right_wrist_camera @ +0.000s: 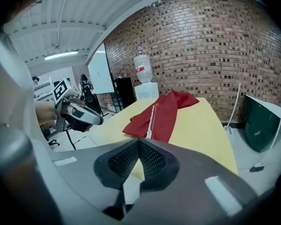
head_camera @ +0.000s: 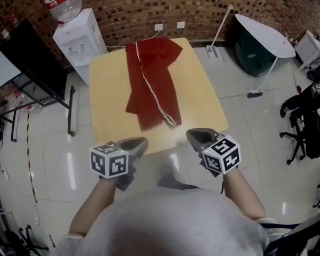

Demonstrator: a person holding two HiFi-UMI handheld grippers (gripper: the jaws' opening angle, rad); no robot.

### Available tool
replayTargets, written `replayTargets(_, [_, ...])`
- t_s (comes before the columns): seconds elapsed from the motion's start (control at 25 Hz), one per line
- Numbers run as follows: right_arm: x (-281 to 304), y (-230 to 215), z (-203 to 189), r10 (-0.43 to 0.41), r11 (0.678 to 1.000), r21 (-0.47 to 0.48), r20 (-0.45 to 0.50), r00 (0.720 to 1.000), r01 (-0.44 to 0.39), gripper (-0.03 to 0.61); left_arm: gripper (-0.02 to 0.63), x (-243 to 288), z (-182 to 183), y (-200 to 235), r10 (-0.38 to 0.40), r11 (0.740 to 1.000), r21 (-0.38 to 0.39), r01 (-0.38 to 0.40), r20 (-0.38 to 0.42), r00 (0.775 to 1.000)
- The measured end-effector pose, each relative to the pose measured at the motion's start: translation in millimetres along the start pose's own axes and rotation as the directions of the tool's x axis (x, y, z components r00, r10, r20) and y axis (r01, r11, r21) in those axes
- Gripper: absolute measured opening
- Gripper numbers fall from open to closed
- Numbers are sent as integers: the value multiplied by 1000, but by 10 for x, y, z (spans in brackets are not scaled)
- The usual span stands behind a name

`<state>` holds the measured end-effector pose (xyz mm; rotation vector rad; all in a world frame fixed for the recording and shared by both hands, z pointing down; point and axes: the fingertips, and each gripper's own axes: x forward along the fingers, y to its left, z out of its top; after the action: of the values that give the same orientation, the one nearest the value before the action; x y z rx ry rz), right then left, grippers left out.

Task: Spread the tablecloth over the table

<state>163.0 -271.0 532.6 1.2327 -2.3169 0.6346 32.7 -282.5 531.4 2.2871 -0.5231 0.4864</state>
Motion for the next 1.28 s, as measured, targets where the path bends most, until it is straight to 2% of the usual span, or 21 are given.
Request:
replayTargets(0.12, [222,-251,-7,42,996,-80,-66,997,-47,-2,48,177,69,207,45,997,-67,-45,0,999])
replayTargets(0.28, [445,-378,-111,52,987,-146,-127,990,-71,-2,73,246,-31,464,99,984,-148,-100,-20,995])
replayTargets(0.44, [596,-381,-265,42,977,-198,-183,982,-79,-2,105,280,-70,631,131,977,-162,-137,-45,990])
replayTargets(0.6, [706,-371,-246,16,980,-194,-183,983,-52,1,160,390,-126,823,112,978,-163,-130,-115,987])
replayTargets(0.68, [715,-362,-263,14,983,-175,-188,982,-48,73,183,441,-156,935,115,976,-166,-140,-149,982])
replayTargets(0.8, [714,-409,-298,-14,987,-163,-189,982,-17,105,200,522,-110,1062,116,975,-168,-143,-159,980])
replayTargets(1.0, [810,-369,-349,-66,972,-234,-199,978,18,193,216,647,-102,1115,57,973,-213,-89,-154,986])
replayTargets(1.16, [931,-419,-357,-118,956,-288,-206,971,55,195,215,756,-96,1015,-3,971,-238,-36,-163,987])
replayTargets(1.28, [1018,-413,-359,-137,944,-325,-220,966,60,209,215,815,-57,994,-12,969,-246,-29,-164,986])
